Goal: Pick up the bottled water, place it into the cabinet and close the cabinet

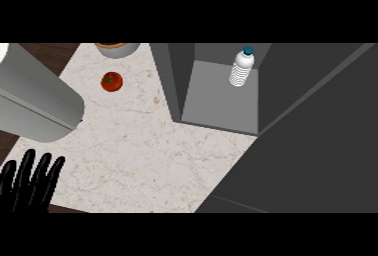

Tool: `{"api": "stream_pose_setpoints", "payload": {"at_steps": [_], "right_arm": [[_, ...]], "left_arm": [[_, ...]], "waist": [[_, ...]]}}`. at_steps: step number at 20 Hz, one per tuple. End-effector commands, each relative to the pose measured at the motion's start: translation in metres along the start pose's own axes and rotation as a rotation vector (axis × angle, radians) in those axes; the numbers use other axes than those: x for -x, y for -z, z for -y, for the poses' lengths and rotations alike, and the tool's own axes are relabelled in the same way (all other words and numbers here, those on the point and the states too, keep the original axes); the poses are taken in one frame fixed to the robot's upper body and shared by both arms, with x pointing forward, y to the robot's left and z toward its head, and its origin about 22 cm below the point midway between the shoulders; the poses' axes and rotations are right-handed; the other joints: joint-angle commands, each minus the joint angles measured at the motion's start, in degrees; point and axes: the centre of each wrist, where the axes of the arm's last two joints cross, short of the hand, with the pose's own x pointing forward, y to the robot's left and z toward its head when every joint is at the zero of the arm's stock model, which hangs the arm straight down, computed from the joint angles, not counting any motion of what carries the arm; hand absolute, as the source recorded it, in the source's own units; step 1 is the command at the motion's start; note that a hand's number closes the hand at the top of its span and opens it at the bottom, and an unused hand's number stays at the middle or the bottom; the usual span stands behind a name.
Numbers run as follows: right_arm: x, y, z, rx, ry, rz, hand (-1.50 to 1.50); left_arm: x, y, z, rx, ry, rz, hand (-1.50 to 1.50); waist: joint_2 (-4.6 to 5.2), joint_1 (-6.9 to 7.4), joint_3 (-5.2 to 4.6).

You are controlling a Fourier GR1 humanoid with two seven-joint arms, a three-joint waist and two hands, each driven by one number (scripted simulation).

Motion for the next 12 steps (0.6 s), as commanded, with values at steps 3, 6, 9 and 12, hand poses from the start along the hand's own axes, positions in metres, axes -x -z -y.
{"api": "stream_pose_setpoints", "payload": {"at_steps": [3,6,9,12], "right_arm": [[0.015,0.016,0.019,0.272,0.201,0.067,1.5],[0.02,0.005,0.029,0.405,0.2,0.073,1.5],[0.021,-0.002,0.034,0.5,0.221,0.098,1.5],[0.024,-0.004,0.043,0.585,0.242,0.105,1.5]], "left_arm": [[-0.002,-0.001,-0.006,-0.015,0.01,-0.008,-1.5],[-0.004,-0.004,-0.005,-0.028,0.014,-0.001,-1.5],[-0.002,-0.007,-0.007,-0.037,0.008,0.001,-1.5],[-0.002,-0.006,-0.008,-0.035,-0.007,0.002,-1.5]], "waist": [[-0.22,-2.5,0.29],[-0.43,-3.14,0.4],[-0.31,-3.63,0.3],[-0.33,-3.64,0.29]]}}
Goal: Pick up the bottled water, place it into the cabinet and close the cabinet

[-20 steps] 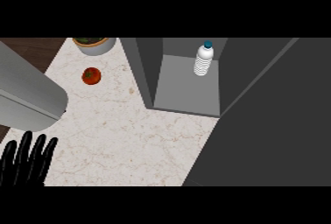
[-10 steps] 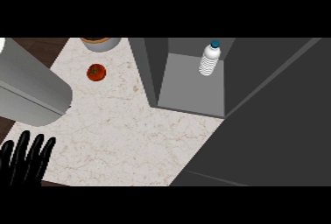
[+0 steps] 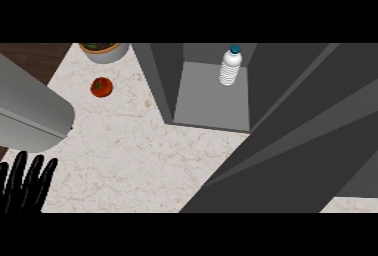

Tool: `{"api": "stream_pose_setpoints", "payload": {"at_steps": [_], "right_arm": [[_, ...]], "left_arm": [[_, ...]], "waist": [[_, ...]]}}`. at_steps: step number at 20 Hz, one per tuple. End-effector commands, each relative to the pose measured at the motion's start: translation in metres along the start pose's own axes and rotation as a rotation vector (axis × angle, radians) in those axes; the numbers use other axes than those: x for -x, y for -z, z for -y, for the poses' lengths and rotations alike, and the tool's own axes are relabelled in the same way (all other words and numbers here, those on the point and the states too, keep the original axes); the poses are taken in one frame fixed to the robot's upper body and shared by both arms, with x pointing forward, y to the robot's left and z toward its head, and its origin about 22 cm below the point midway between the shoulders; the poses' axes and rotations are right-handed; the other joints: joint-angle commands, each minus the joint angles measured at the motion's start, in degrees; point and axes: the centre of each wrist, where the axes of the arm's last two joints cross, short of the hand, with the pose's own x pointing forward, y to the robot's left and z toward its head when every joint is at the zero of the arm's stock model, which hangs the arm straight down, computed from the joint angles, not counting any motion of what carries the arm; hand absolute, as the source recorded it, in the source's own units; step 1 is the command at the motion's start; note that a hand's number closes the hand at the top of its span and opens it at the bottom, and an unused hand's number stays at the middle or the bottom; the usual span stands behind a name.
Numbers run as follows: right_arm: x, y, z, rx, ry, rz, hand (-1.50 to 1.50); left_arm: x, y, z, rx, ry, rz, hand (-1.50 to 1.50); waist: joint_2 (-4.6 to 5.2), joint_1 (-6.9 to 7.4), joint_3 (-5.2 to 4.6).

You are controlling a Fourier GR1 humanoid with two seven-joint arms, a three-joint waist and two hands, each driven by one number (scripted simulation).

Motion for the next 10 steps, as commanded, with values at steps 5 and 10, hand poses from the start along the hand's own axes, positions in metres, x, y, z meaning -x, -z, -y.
{"api": "stream_pose_setpoints", "payload": {"at_steps": [5,10], "right_arm": [[0.01,0.046,0.048,0.362,0.083,0.044,1.5],[0.003,0.103,0.077,0.46,0.106,0.009,1.5]], "left_arm": [[0.001,-0.003,-0.001,0.032,-0.017,-0.011,-1.5],[0.005,-0.004,-0.007,0.026,-0.028,-0.028,-1.5]], "waist": [[0.15,2.21,0.19],[-0.21,2.02,0.38]]}}
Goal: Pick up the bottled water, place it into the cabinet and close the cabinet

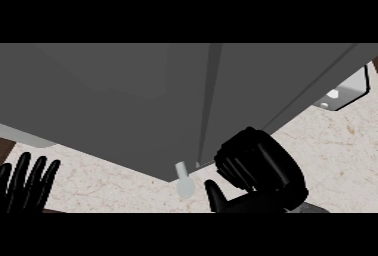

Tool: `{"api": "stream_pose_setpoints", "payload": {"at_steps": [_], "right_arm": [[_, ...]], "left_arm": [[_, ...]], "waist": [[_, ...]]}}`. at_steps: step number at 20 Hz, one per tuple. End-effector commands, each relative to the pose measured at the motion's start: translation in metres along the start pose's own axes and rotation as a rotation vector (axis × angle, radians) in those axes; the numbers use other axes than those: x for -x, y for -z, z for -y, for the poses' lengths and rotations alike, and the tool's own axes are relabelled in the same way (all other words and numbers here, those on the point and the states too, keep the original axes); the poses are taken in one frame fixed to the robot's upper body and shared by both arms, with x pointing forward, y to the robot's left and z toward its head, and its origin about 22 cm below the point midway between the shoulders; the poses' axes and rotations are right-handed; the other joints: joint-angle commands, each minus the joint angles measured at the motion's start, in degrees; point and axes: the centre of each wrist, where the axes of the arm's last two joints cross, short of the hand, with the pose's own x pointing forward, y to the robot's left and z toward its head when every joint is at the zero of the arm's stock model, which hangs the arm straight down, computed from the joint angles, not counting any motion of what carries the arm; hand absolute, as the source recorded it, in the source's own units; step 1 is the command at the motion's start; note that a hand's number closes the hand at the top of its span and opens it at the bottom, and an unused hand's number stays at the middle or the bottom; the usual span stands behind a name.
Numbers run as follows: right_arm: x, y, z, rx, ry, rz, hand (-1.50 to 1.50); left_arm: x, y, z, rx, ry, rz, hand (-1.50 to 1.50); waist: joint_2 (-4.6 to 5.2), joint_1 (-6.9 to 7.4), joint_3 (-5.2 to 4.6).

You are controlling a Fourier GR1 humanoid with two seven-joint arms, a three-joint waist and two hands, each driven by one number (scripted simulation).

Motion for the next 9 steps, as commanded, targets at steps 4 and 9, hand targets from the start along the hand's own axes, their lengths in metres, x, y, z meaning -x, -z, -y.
{"api": "stream_pose_setpoints", "payload": {"at_steps": [4,9], "right_arm": [[-0.015,0.093,0.012,0.148,0.016,-0.01,1.5],[-0.03,0.145,0.007,0.142,0.032,-0.03,1.5]], "left_arm": [[-0.001,0.001,-0.005,0.002,-0.008,-0.012,-1.5],[0.0,0.002,-0.009,-0.006,-0.011,0.001,-1.5]], "waist": [[-0.2,0.0,0.32],[-0.54,-1.12,0.36]]}}
